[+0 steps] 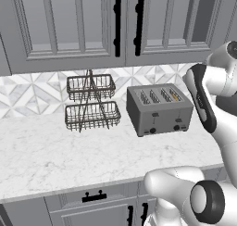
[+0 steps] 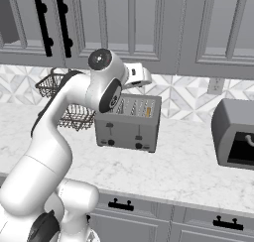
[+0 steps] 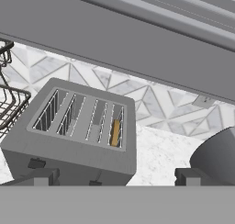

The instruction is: Start the toaster. Once the lever pops up, take the bread to the plate on the dining counter.

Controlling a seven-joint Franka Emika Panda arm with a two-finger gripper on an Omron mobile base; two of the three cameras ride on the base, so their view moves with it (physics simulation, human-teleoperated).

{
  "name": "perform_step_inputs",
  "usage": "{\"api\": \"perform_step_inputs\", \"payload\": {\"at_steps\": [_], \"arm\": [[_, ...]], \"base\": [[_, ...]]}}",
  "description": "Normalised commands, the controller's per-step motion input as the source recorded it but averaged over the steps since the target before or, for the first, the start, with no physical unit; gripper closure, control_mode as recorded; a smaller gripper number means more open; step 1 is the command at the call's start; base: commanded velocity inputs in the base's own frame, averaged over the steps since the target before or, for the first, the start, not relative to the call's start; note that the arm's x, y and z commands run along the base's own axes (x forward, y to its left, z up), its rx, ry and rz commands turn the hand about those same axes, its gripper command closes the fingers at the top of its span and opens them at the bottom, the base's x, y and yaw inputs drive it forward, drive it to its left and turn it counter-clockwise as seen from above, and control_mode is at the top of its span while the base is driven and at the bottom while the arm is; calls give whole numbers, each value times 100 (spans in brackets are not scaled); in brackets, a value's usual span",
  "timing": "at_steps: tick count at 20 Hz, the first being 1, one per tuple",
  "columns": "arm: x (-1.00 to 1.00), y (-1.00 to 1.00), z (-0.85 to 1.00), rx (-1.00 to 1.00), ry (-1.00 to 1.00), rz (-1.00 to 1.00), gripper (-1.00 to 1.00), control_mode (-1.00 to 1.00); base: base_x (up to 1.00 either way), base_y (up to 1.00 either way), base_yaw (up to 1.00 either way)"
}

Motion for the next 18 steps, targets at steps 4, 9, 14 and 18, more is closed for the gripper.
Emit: {"api": "perform_step_inputs", "payload": {"at_steps": [4, 9, 14, 18], "arm": [[0, 0, 0, 0, 0, 0, -100, -100], [0, 0, 0, 0, 0, 0, -100, -100], [0, 0, 0, 0, 0, 0, -100, -100], [0, 0, 0, 0, 0, 0, -100, -100]], "base": [[0, 0, 0], [0, 0, 0], [0, 0, 0], [0, 0, 0]]}}
